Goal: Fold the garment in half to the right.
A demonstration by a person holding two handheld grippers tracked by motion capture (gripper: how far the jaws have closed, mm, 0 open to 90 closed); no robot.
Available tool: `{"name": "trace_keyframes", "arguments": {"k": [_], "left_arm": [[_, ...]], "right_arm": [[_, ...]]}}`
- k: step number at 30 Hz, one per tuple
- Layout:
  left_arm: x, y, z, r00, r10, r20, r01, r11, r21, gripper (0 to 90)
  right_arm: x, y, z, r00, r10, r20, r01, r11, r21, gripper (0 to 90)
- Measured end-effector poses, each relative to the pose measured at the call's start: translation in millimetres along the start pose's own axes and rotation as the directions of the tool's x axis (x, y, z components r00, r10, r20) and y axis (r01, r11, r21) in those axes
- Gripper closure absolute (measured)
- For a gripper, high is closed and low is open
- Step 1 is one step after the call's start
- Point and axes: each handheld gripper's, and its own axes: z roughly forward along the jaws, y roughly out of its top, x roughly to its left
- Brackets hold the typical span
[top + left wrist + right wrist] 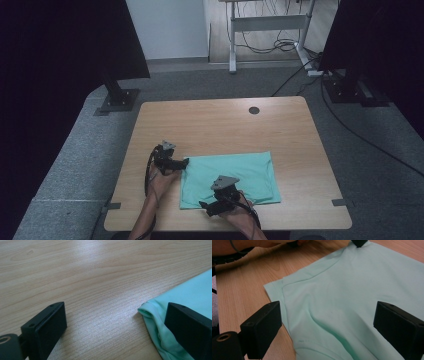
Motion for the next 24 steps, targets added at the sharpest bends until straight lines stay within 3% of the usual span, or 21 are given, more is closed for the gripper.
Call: {"name": "trace_keyframes", "arguments": {"k": [24], "left_arm": [[-0.3, 0.0, 0.2, 1.0000, 0.001, 0.002, -0.001, 1.0000, 0.000, 3.9]], "right_arm": [[25.9, 16.4, 25.6, 0.9974, -0.044, -0.057, 0.043, 0.999, -0.017, 12.4]]}}
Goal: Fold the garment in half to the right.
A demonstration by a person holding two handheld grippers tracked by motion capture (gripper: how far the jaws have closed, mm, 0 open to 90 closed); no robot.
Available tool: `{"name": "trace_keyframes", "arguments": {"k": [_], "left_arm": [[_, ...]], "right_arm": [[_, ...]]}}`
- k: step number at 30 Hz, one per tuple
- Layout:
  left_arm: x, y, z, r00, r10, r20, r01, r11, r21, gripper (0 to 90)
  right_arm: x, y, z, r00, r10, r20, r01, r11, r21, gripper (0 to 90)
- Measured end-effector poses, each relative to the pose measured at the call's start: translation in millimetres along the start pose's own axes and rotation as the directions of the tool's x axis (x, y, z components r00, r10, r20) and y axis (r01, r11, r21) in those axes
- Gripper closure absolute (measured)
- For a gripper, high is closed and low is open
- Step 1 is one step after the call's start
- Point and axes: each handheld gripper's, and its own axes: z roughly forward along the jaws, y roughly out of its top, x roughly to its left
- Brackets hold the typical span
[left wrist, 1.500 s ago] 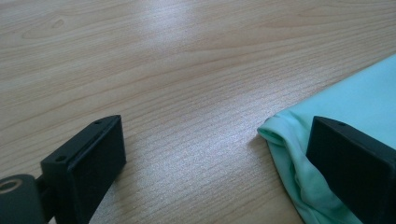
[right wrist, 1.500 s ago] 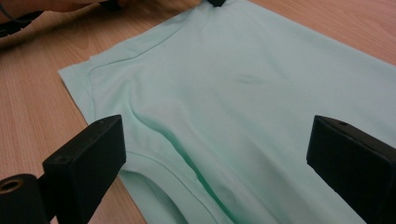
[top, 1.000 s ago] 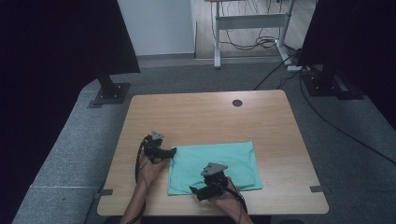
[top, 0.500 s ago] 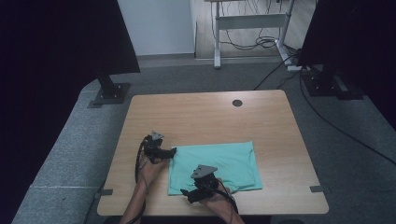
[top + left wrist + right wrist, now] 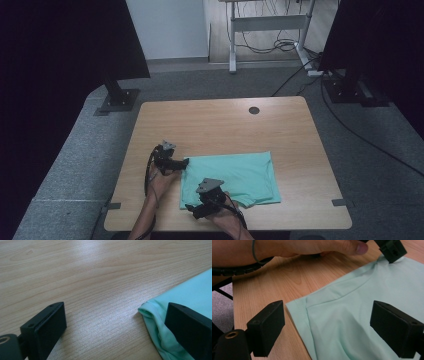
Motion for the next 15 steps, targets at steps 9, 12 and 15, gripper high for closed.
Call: {"name": "trace_keyframes", "arguments": {"k": [9, 12, 15], "left_arm": [[-0.2, 0.2, 0.4, 1.0000, 0.006, 0.005, -0.006, 1.0000, 0.004, 2.8], [-0.2, 0.2, 0.4, 1.0000, 0.007, 0.006, -0.007, 1.0000, 0.005, 2.4], [-0.2, 0.2, 0.4, 1.0000, 0.007, 0.006, -0.007, 1.0000, 0.004, 2.4]], "right_arm": [[11.5, 4.7, 10.2, 0.9989, -0.042, -0.022, 0.042, 0.999, 0.006, 18.0], [15.7, 5.8, 14.1, 0.9979, -0.057, -0.031, 0.057, 0.998, 0.008, 20.1], [18.3, 6.0, 16.5, 0.9973, -0.065, -0.034, 0.066, 0.998, 0.008, 23.9]]}}
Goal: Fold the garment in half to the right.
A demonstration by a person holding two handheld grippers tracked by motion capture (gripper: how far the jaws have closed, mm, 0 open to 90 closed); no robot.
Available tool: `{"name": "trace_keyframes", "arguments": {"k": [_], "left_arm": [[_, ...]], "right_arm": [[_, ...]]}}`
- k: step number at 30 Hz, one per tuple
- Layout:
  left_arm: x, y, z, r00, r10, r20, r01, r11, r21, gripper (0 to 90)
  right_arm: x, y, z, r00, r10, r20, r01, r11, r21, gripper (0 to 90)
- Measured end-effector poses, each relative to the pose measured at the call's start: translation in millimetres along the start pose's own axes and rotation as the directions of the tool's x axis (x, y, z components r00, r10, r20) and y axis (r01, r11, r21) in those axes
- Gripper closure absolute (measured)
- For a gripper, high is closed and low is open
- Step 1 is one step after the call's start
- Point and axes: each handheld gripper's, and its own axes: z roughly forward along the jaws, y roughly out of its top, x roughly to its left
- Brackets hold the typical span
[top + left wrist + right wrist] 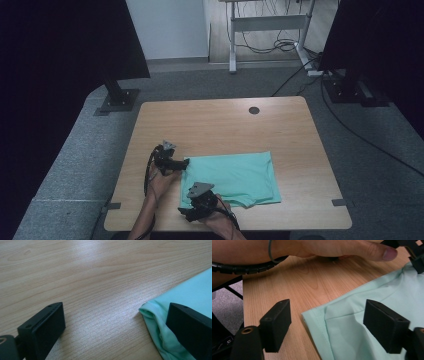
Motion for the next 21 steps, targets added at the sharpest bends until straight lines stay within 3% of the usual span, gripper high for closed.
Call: {"name": "trace_keyframes", "arguments": {"k": [12, 15, 18, 21], "left_arm": [[0.0, -0.4, -0.5, 1.0000, 0.000, 0.002, 0.000, 1.0000, -0.002, 2.7], [-0.1, -0.6, -0.7, 1.0000, 0.000, 0.001, 0.000, 1.0000, -0.003, 3.0], [-0.3, -0.8, -1.0, 1.0000, 0.003, 0.000, -0.003, 1.0000, -0.005, 3.7], [-1.7, -1.9, -3.0, 0.9996, 0.023, 0.016, -0.023, 0.9995, -0.021, 9.9]], "right_arm": [[5.3, 1.4, 7.4, 0.9993, -0.022, -0.028, 0.023, 0.999, 0.035, 40.3], [5.4, 1.8, 10.6, 0.9997, -0.025, -0.003, 0.025, 0.996, 0.082, 45.0], [4.1, 2.0, 10.6, 0.9997, -0.016, 0.017, 0.015, 0.997, 0.082, 53.3], [3.9, 1.6, 10.1, 0.9982, -0.028, 0.054, 0.024, 0.996, 0.081, 63.6]]}}
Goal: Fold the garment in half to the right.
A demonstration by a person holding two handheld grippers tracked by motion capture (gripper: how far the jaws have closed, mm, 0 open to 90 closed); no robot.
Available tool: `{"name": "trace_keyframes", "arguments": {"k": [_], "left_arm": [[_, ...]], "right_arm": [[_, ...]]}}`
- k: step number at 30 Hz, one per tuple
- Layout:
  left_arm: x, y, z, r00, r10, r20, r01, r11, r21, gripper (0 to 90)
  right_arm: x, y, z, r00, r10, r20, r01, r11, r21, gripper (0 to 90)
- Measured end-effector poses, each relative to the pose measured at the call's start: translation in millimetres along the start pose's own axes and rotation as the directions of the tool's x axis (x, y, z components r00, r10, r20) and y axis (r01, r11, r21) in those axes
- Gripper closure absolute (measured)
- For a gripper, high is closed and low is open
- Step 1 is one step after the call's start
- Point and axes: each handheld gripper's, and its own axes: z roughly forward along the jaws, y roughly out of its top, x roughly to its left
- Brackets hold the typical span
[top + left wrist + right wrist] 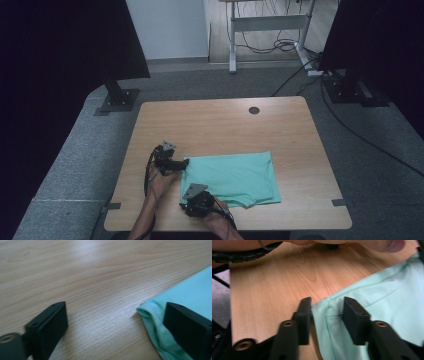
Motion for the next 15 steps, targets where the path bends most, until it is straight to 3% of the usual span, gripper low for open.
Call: {"name": "trace_keyframes", "arguments": {"k": [3, 5, 10, 15], "left_arm": [[-3.1, -1.9, -3.6, 0.9982, 0.041, 0.044, -0.040, 0.9987, -0.033, 26.0], [-6.5, -3.1, -5.7, 0.9936, 0.075, 0.085, -0.070, 0.9961, -0.053, 46.7], [-11.2, -3.9, -6.6, 0.9842, 0.084, 0.156, -0.076, 0.9954, -0.060, 80.7], [-11.4, -3.9, -6.6, 0.9835, 0.073, 0.166, -0.063, 0.9962, -0.060, 86.4]], "right_arm": [[-1.7, -0.4, -0.5, 0.9998, 0.009, 0.020, -0.009, 1.000, -0.003, 75.1], [-3.3, -0.8, -0.9, 0.9995, 0.008, 0.029, -0.008, 1.000, -0.004, 82.0], [-2.6, -0.8, -1.0, 0.9991, 0.004, 0.042, -0.004, 1.000, -0.003, 83.4], [-1.9, -1.2, -1.8, 0.9989, 0.011, 0.046, -0.010, 1.000, -0.004, 83.5]]}}
